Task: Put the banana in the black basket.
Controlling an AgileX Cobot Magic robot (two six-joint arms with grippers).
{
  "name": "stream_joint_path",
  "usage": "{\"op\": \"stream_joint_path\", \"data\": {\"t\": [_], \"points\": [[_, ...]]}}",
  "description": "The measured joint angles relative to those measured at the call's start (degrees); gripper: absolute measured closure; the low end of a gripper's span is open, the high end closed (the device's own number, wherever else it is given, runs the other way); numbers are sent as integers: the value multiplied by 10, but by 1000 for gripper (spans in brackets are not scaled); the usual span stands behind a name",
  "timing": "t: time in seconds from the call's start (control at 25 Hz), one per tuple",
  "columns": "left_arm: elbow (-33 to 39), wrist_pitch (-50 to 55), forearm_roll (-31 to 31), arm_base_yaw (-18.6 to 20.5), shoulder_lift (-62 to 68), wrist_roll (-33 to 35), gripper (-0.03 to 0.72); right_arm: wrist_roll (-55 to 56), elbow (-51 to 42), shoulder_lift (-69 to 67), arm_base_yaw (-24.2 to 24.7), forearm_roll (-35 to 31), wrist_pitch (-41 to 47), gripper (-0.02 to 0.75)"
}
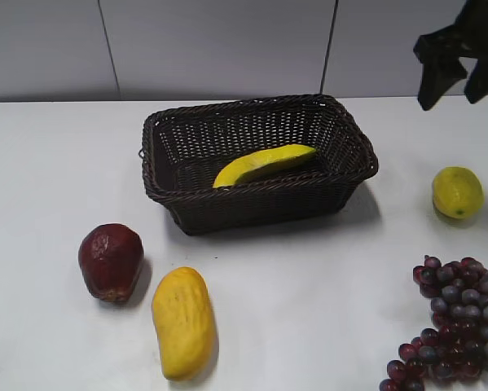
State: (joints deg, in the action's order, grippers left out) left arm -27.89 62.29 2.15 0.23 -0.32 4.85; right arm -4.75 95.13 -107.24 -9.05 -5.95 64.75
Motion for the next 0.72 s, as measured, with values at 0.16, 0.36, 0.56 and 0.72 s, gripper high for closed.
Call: {"op": "stream_joint_path", "data": {"t": [0.16, 0.36, 0.56, 0.72], "points": [[0, 0, 0, 0, 0, 0, 111, 19, 1, 0, 21, 60, 43, 216], [0, 0, 0, 0, 0, 0, 111, 22, -40, 36, 36, 100, 44, 216], [0, 0, 0, 0, 0, 0, 111, 23, -126, 110, 37, 105, 44, 216], [0, 0, 0, 0, 0, 0, 111, 23, -209, 181, 37, 105, 45, 216]]}}
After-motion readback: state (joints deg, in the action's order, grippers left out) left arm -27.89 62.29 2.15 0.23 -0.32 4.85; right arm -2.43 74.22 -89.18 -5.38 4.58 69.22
